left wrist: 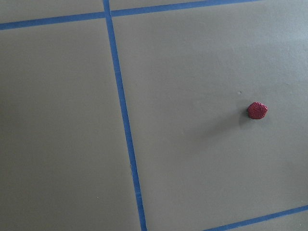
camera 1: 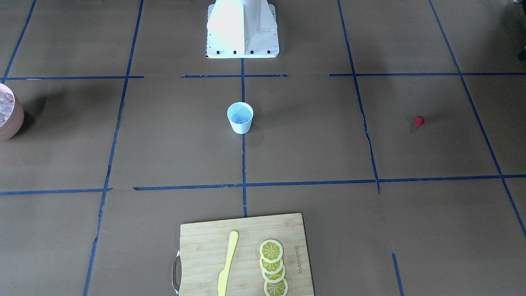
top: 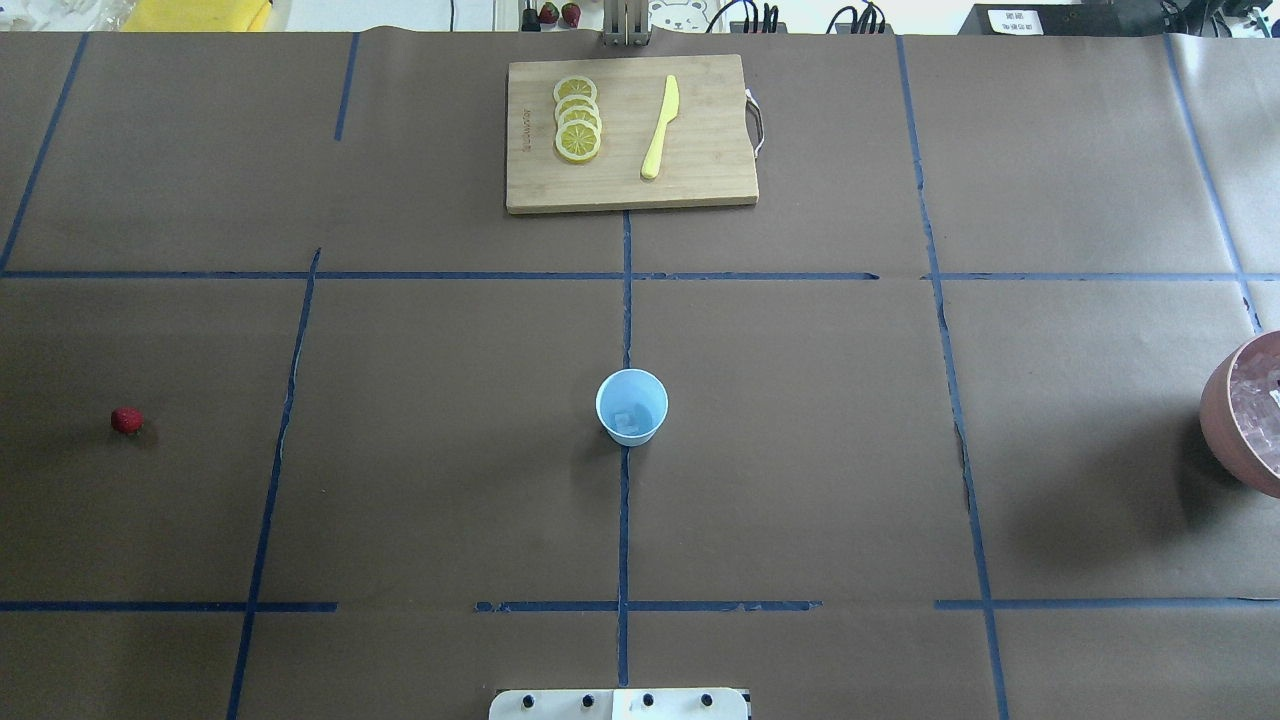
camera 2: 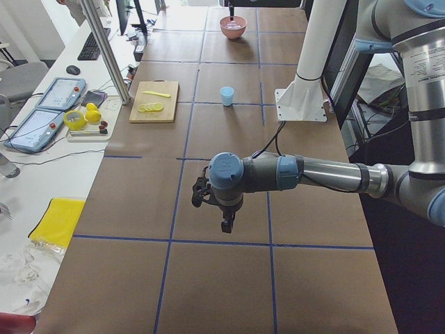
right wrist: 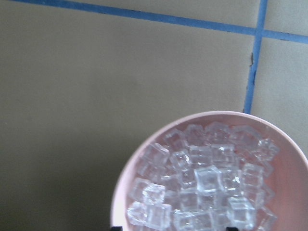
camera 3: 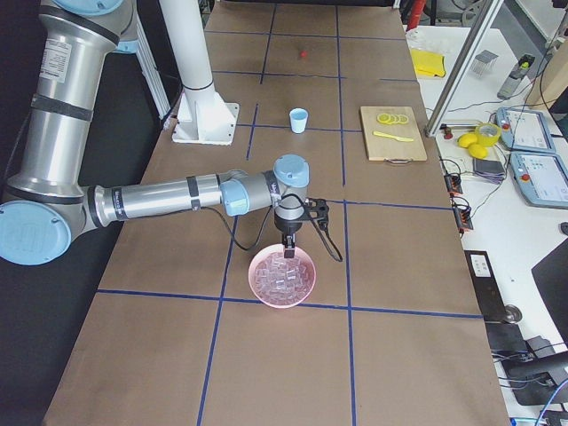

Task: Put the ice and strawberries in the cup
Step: 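Grasp another ice cube from the pink bowl with the right gripper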

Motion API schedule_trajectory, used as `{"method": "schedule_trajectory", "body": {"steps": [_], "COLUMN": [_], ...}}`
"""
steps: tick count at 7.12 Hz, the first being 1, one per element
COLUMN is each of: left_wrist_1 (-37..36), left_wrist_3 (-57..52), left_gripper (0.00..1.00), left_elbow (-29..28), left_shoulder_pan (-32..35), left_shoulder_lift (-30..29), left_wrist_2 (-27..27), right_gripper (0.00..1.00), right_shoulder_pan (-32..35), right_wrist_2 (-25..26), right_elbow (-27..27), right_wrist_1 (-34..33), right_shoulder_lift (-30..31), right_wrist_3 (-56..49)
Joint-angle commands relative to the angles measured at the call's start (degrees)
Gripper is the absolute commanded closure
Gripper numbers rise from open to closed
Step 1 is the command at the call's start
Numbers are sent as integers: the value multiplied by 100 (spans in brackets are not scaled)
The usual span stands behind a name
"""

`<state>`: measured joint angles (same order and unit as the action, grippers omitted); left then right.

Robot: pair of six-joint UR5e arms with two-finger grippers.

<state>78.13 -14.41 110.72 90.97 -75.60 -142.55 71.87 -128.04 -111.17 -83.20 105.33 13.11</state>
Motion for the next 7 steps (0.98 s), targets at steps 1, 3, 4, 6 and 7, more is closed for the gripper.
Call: {"method": "schedule_trajectory", "body": {"steps": [1,3,4,6,7], "left_wrist_1": [0,0,0,0,0], "left_wrist_3": [0,0,0,0,-9], "left_gripper": [0,0,0,0,0], "left_elbow": [2,-7,2,-7,2], "left_shoulder_pan": [0,0,0,0,0], "left_shoulder_lift": [1,1,1,1,1], "left_wrist_2": [0,0,0,0,0], "right_gripper": [16,17,17,20,23], "right_shoulder_pan": [161,152,152,117,82], "right_wrist_2": [7,-2,-11,-19,-19], "right_elbow": [358,909,1000,1001,1001], "right_wrist_1": [32,817,988,990,998], "right_shoulder_lift": [93,120,111,85,76], "right_wrist_3": [-740,-679,-661,-660,-669]}}
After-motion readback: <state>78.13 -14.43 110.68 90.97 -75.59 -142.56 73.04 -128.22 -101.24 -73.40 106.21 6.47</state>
